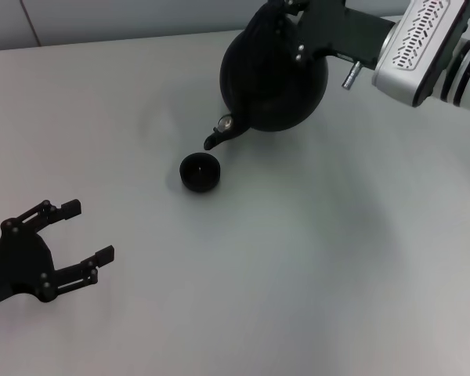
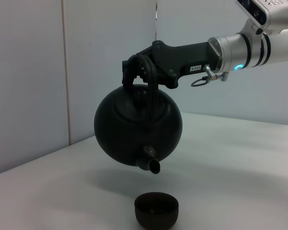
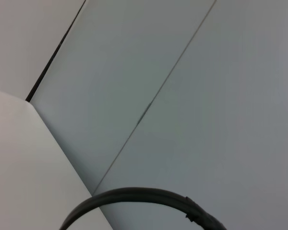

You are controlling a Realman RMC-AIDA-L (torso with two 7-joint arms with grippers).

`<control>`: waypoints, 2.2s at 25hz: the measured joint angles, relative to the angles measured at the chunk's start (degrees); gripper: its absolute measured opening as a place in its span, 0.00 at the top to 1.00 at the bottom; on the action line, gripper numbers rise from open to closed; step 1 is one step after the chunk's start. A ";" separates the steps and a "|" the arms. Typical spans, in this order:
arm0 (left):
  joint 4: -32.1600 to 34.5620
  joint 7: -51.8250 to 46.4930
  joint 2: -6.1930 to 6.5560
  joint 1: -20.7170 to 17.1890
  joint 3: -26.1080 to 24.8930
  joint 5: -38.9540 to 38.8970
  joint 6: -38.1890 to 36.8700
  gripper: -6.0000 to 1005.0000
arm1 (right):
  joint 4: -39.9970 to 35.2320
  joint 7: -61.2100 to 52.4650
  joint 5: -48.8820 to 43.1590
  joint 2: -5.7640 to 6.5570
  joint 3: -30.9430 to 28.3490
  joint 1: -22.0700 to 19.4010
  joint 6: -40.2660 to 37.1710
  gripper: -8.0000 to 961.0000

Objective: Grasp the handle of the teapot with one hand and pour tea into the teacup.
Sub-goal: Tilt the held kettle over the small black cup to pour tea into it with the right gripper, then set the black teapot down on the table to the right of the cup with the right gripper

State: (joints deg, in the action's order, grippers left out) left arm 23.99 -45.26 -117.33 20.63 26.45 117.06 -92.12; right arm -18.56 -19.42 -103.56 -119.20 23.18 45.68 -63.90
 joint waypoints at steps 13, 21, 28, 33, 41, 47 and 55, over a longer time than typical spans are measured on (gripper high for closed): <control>0.00 -0.63 -0.10 0.24 0.00 -0.18 0.33 0.13 | 0.19 5.51 -0.04 -0.16 0.25 0.50 -0.31 0.91; 0.00 -0.63 -0.21 0.31 0.00 -0.44 0.38 0.13 | 0.22 5.56 0.18 -0.16 1.94 0.66 0.01 0.91; 0.00 -0.62 -0.22 0.29 0.00 -0.45 0.37 0.13 | 0.20 5.60 0.21 -0.16 1.97 0.65 0.01 0.91; 0.00 -0.62 -0.41 0.36 0.00 -0.53 0.37 0.13 | 0.39 5.25 0.21 -0.16 1.98 0.63 0.01 0.91; 0.01 -0.61 -0.44 0.37 0.01 -0.53 0.40 0.13 | 2.63 0.16 5.81 -0.14 1.98 -1.06 -0.57 0.91; 0.01 -0.64 -0.44 0.39 0.00 -0.53 0.61 0.13 | 3.10 -5.87 8.24 -0.13 1.48 -2.38 -0.58 0.91; 0.00 -0.67 -0.44 0.25 0.00 -0.52 0.73 0.13 | 3.53 -13.98 13.15 -0.01 1.50 -5.40 -0.32 0.91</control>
State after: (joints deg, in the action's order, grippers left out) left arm 23.99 -45.94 -117.77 20.88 26.45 116.54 -91.40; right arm -15.03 -33.40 -90.41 -119.21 24.68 40.28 -64.22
